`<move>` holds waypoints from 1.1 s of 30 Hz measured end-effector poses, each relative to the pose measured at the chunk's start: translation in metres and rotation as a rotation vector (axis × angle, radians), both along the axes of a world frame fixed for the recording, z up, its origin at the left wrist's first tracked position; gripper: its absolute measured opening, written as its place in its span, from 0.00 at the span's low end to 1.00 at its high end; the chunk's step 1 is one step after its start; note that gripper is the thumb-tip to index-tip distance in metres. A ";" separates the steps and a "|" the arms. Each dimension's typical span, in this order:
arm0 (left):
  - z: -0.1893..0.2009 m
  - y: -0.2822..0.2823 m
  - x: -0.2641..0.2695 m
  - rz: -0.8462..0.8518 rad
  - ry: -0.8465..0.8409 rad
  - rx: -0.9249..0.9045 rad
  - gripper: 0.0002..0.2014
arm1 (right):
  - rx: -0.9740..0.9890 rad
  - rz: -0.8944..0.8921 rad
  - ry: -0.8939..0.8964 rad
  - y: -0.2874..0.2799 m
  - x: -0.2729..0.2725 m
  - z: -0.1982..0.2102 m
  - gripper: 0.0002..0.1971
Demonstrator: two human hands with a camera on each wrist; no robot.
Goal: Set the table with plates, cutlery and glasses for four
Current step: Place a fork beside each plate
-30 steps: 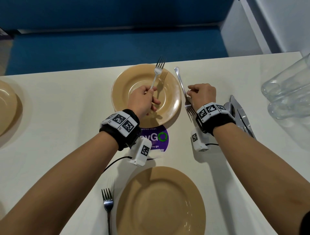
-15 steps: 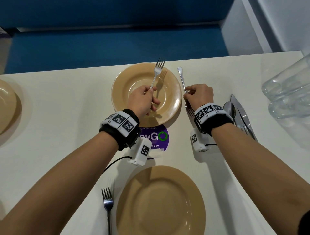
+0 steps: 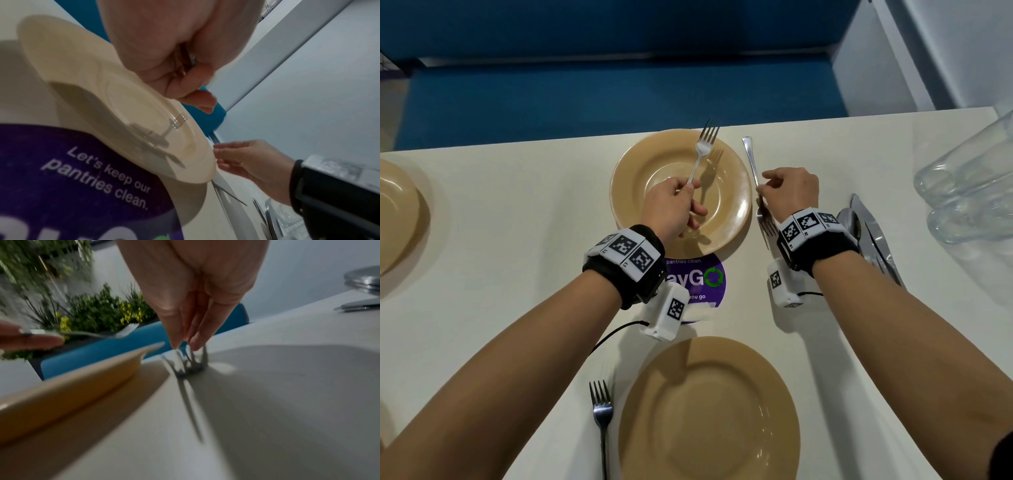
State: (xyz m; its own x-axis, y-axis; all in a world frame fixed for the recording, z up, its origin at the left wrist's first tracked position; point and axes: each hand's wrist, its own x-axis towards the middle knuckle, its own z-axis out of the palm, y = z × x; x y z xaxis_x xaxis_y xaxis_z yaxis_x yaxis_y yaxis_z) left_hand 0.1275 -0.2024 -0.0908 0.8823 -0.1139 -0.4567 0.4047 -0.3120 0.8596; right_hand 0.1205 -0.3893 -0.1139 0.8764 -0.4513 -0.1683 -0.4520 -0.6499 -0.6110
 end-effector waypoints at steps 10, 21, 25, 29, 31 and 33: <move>0.018 0.051 -0.010 0.029 -0.166 0.177 0.08 | -0.104 0.538 -0.236 0.100 -0.002 0.045 0.16; 0.048 0.244 0.009 -0.172 -0.270 0.481 0.11 | -0.214 0.761 0.043 0.271 -0.001 0.055 0.10; 0.044 0.308 0.030 -0.047 -0.302 0.374 0.15 | -0.114 0.652 0.037 0.342 0.014 0.054 0.09; 0.034 0.346 0.048 0.085 -0.297 0.336 0.21 | 0.033 0.510 0.097 0.389 0.030 0.042 0.08; 0.026 0.358 0.054 0.062 -0.285 0.383 0.24 | 0.135 0.415 0.126 0.408 0.036 0.030 0.07; 0.016 0.366 0.057 -0.034 -0.285 0.466 0.23 | 0.200 0.333 0.154 0.424 0.041 0.018 0.07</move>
